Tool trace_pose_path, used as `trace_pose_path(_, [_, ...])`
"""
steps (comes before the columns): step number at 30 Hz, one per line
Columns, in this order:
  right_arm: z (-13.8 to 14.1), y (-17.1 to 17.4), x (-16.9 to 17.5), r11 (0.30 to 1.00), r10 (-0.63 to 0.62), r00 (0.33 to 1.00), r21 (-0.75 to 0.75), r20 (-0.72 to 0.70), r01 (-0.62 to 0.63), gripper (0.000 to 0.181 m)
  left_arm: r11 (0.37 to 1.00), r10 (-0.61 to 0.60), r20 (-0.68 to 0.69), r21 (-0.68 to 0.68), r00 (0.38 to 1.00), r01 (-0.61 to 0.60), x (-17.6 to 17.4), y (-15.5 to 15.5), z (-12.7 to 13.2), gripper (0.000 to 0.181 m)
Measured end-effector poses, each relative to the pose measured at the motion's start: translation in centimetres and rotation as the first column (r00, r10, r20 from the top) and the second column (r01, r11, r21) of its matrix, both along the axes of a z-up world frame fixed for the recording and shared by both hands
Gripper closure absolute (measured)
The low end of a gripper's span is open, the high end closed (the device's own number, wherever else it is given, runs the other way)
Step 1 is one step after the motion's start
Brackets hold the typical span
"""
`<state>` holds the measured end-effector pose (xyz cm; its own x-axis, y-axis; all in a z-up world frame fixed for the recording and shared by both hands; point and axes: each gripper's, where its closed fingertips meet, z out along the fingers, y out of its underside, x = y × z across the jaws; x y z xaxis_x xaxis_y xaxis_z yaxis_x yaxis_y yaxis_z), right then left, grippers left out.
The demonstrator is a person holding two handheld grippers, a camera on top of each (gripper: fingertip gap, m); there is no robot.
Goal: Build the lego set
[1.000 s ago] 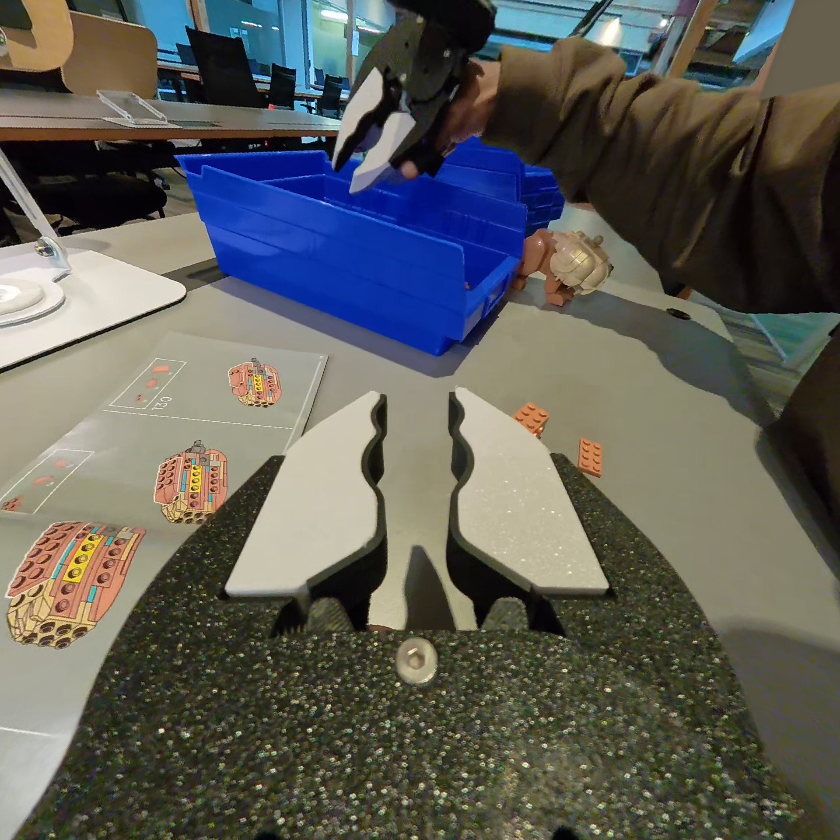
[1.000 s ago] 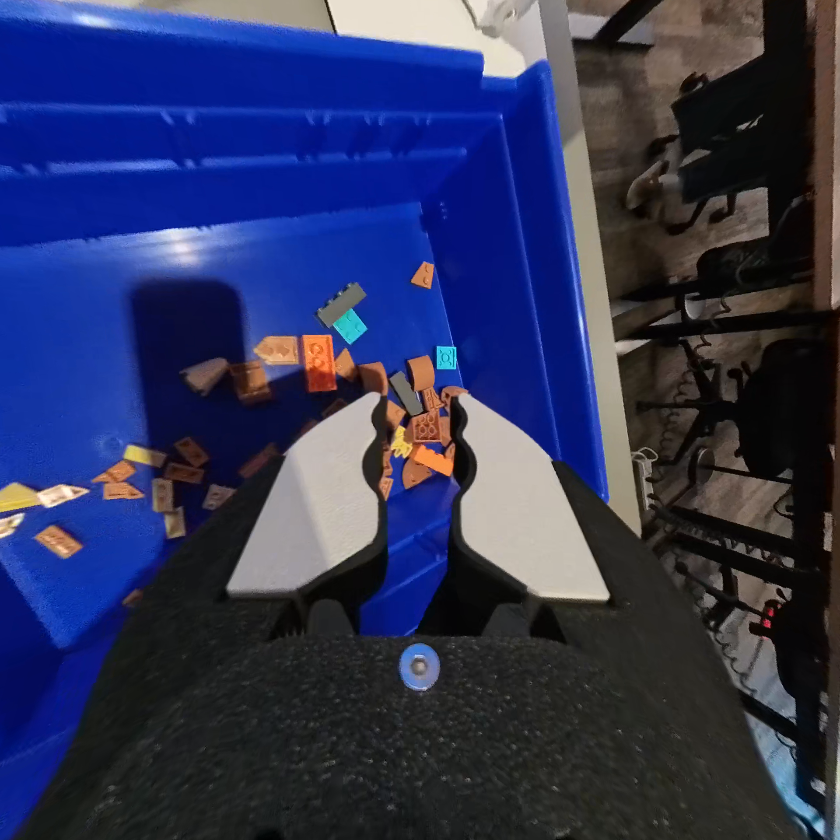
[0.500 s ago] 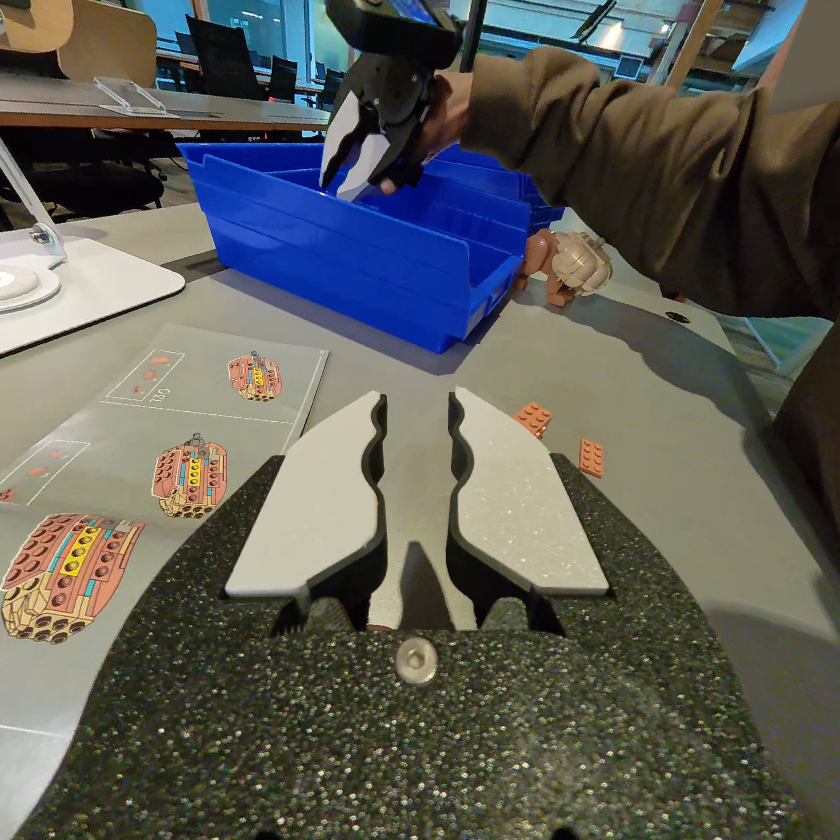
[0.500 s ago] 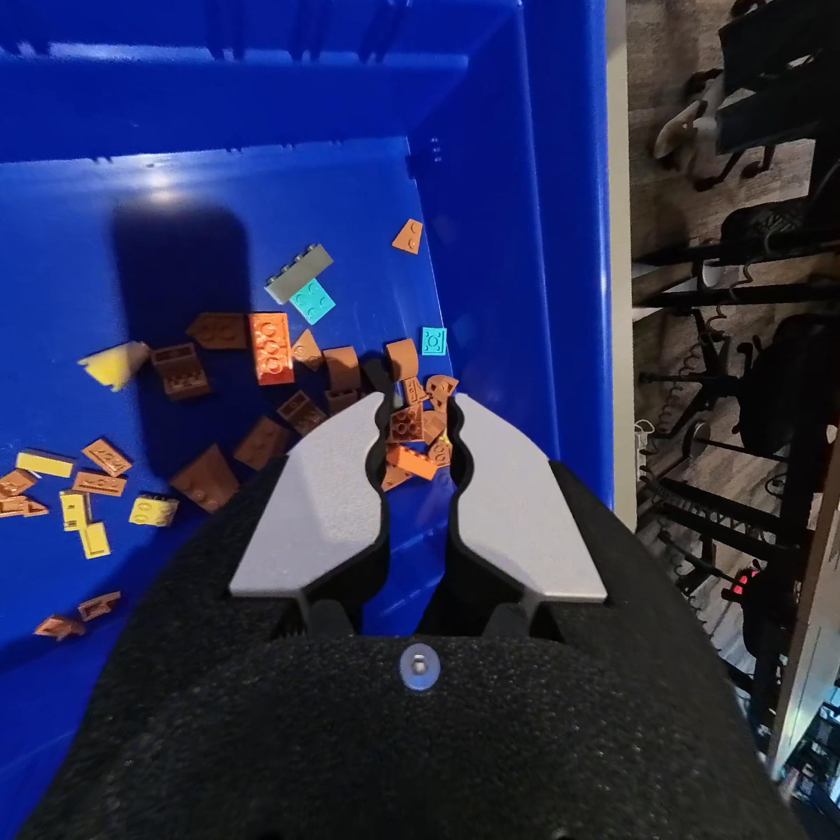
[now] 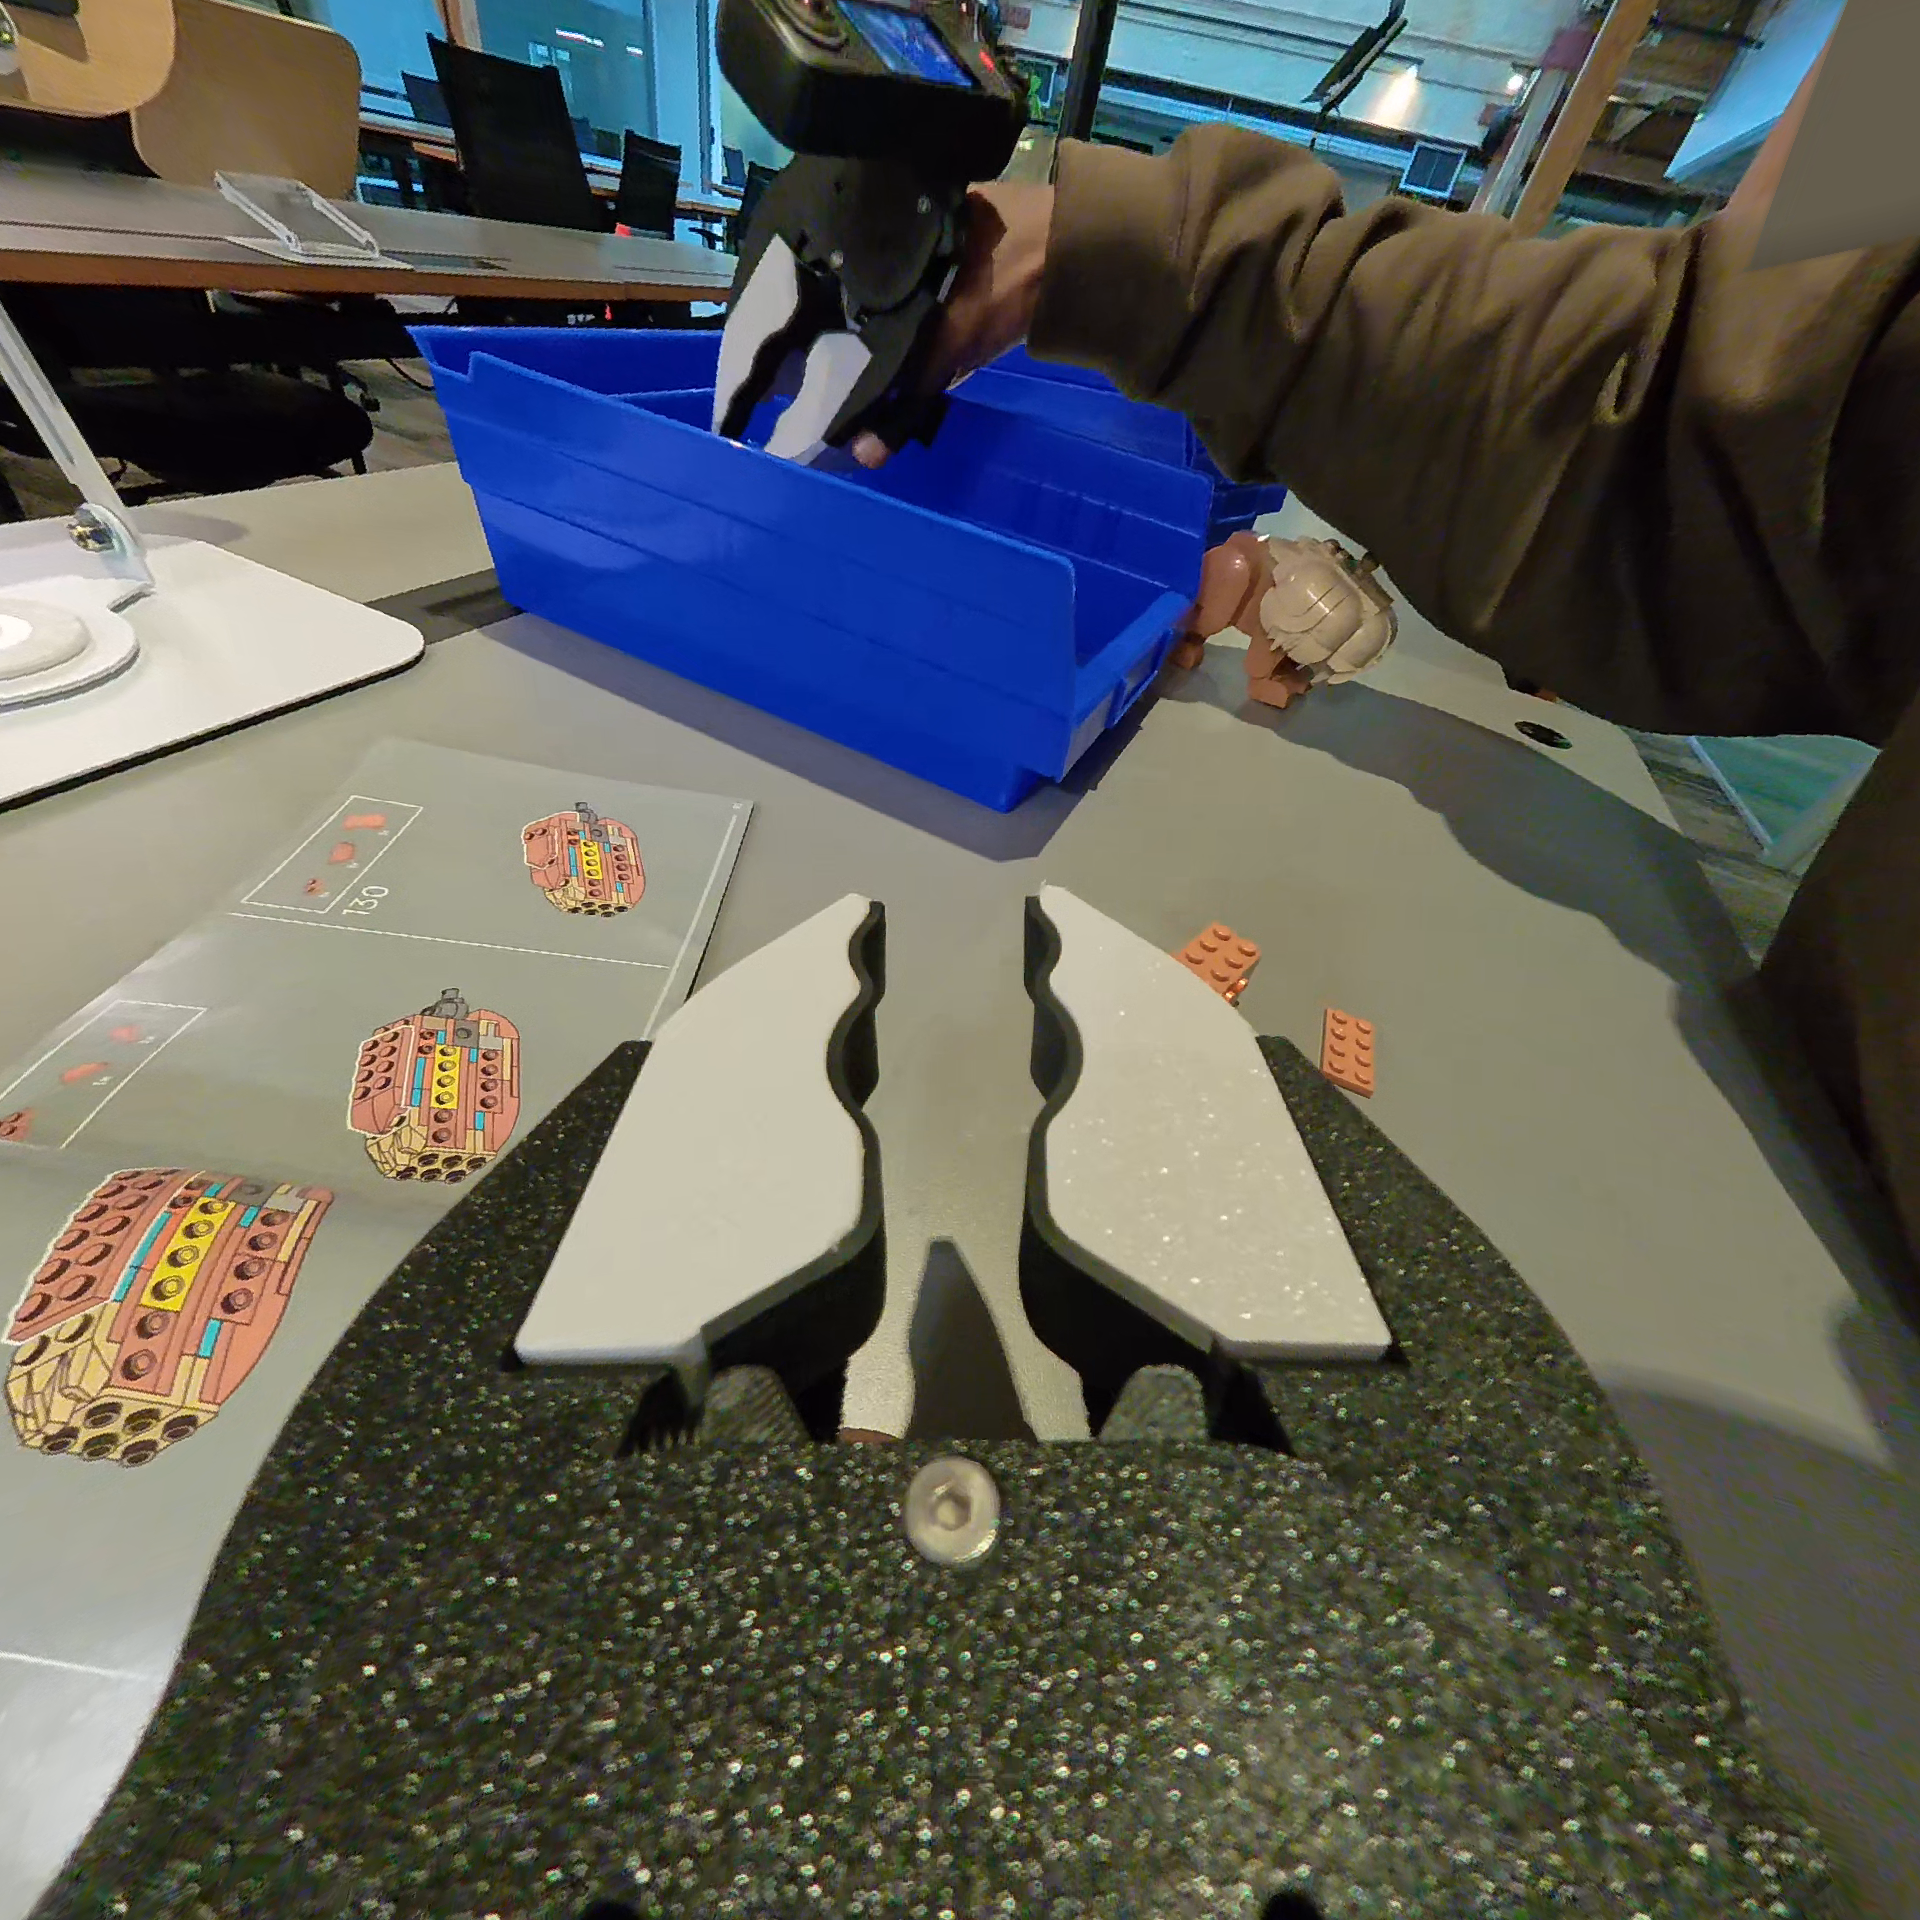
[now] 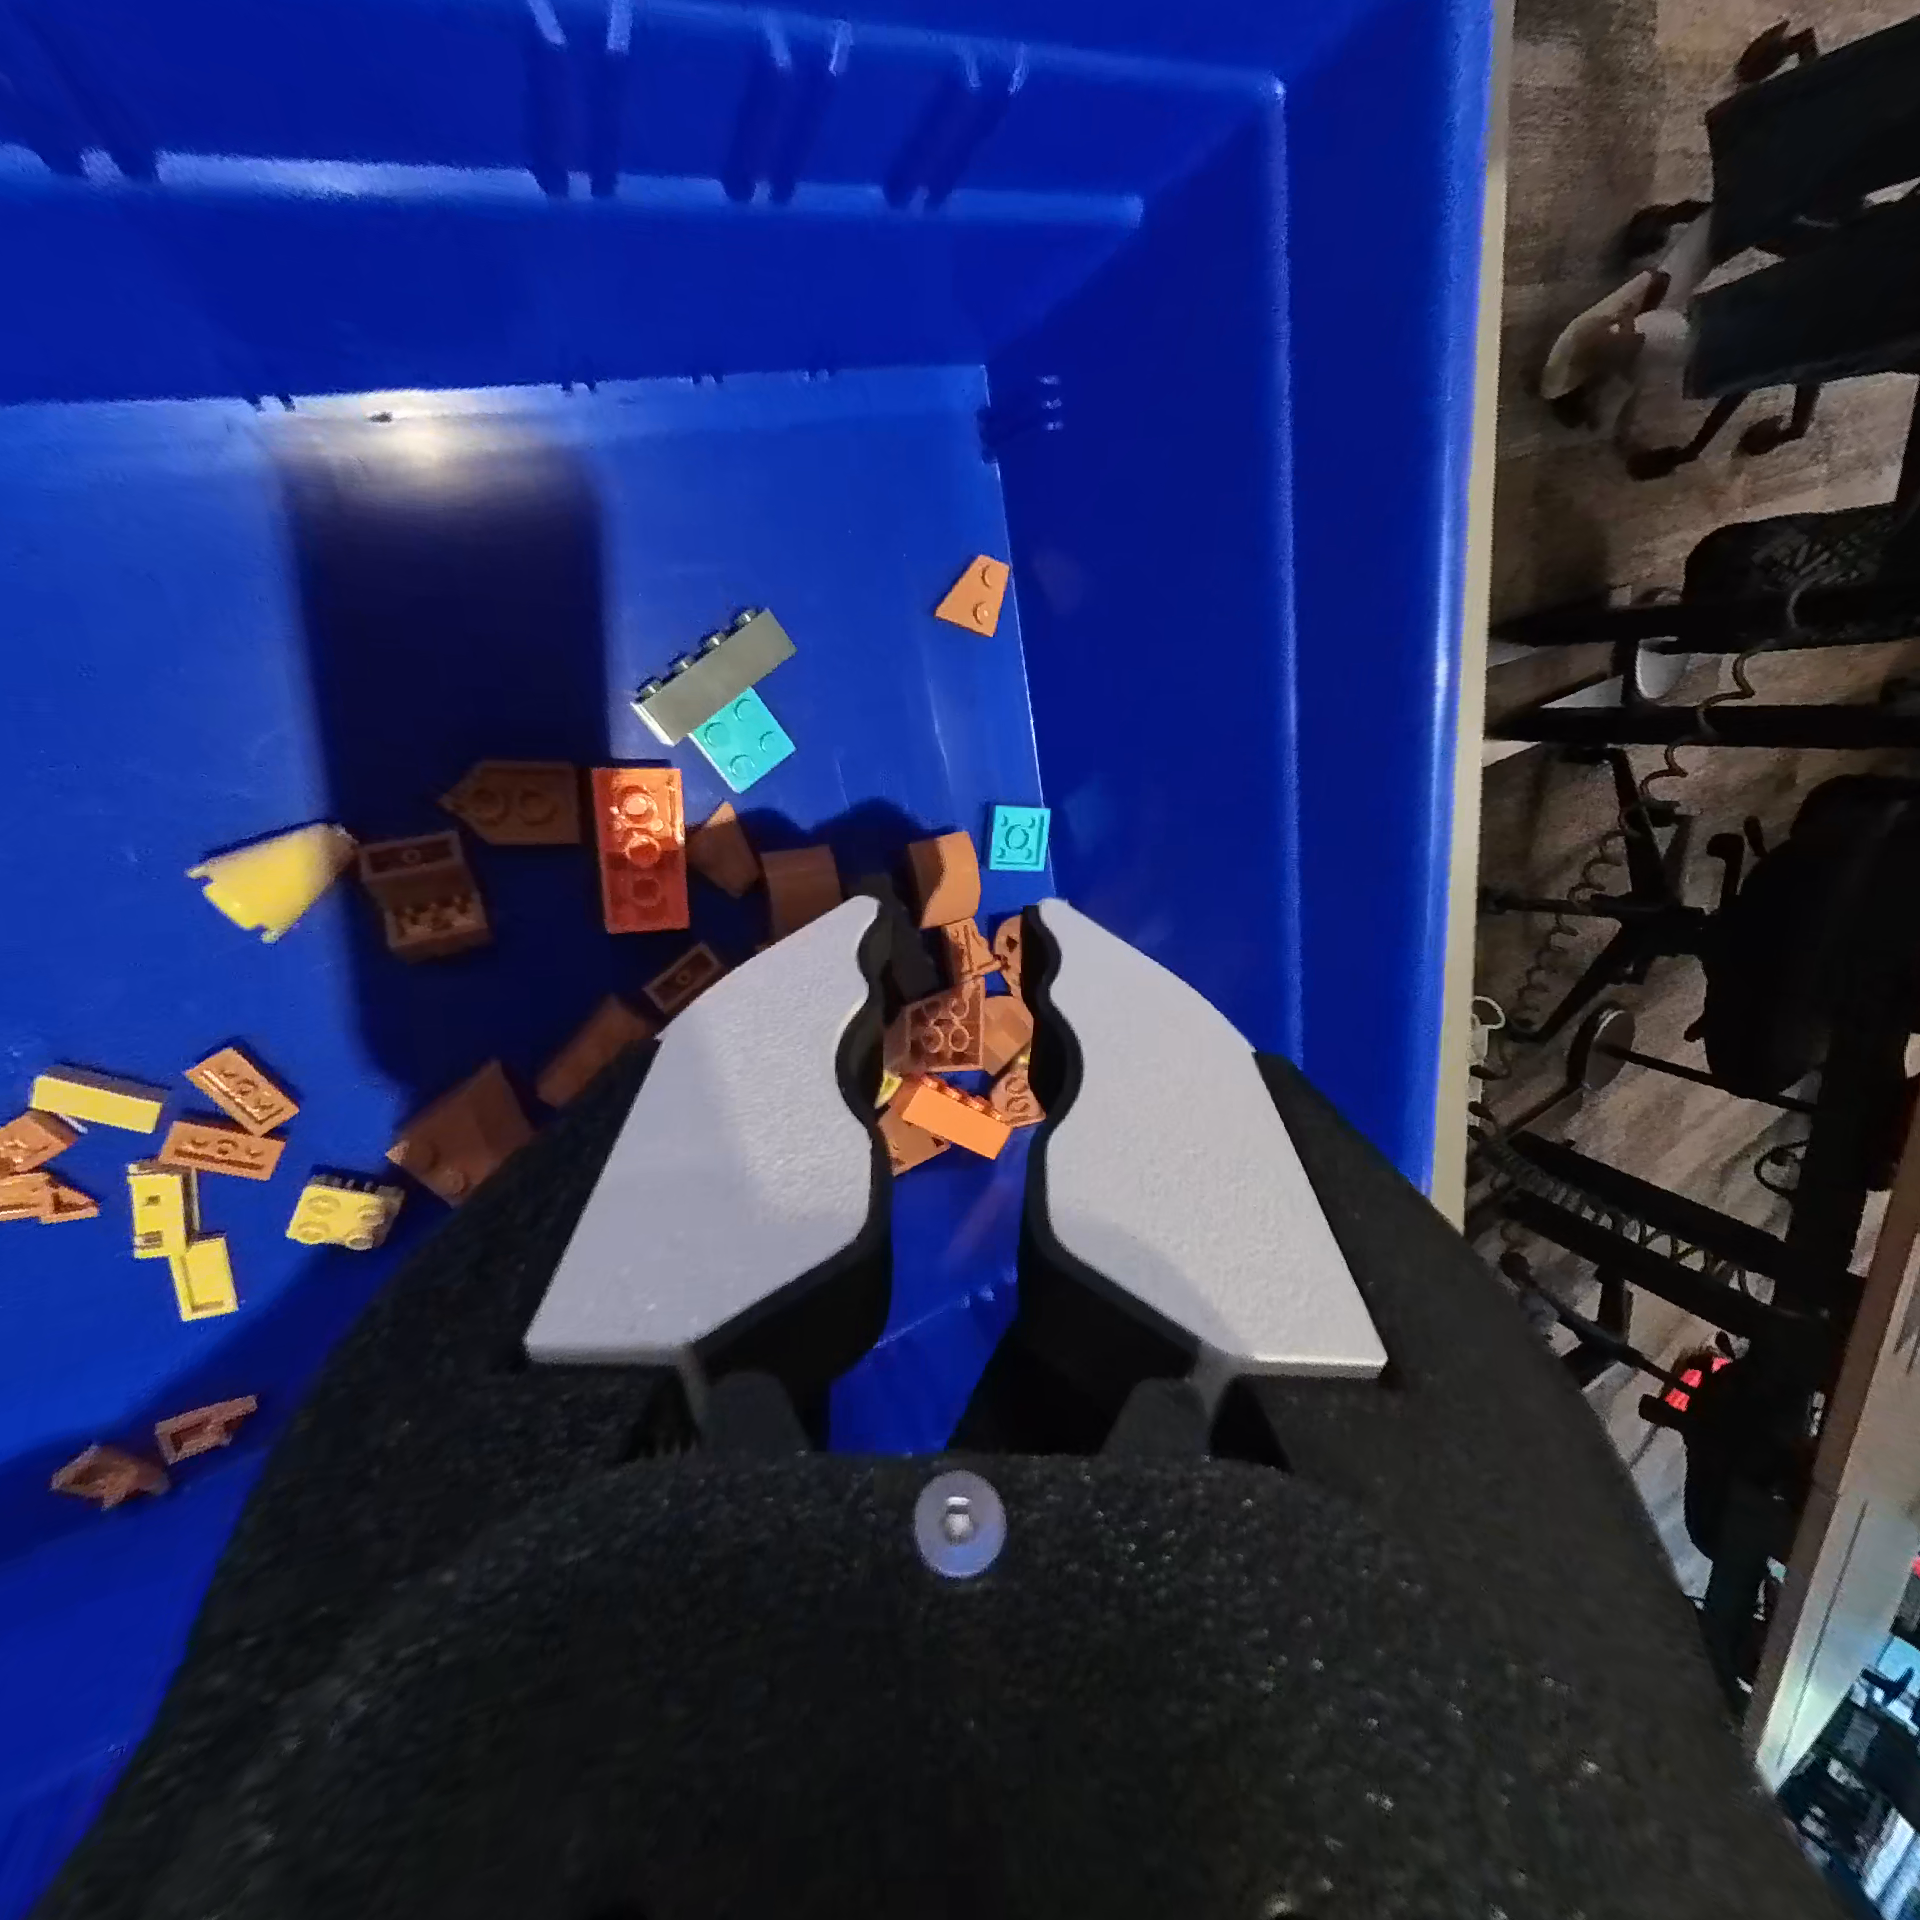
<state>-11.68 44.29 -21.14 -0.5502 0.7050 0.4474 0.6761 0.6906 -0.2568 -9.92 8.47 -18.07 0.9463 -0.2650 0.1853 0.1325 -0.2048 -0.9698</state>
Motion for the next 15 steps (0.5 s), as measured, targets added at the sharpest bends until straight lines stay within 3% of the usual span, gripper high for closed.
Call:
trace_pose_path(6, [-0.5,-0.3,0.5,0.999,0.042,0.999,0.033,0.029,-0.043,0.158,1.000,0.001,0.003,-0.001,1.000,-0.001,-0.1,0.0,0.0,0.156])
trace_pose_path(11, [-1.4,0.7,0.6,0.968,0.064,0.993,0.236,0.096,-0.085,0.158,1.000,0.001,0.000,-0.002,1.000,-0.001,0.0,0.0,0.0,0.156])
trace_pose_path(15, [-2.8,-0.2,0.9,0.951,0.094,0.980,0.277,0.175,-0.140,0.158,1.000,0.002,0.002,0.000,1.000,-0.002,-0.1,0.0,0.0,0.156])
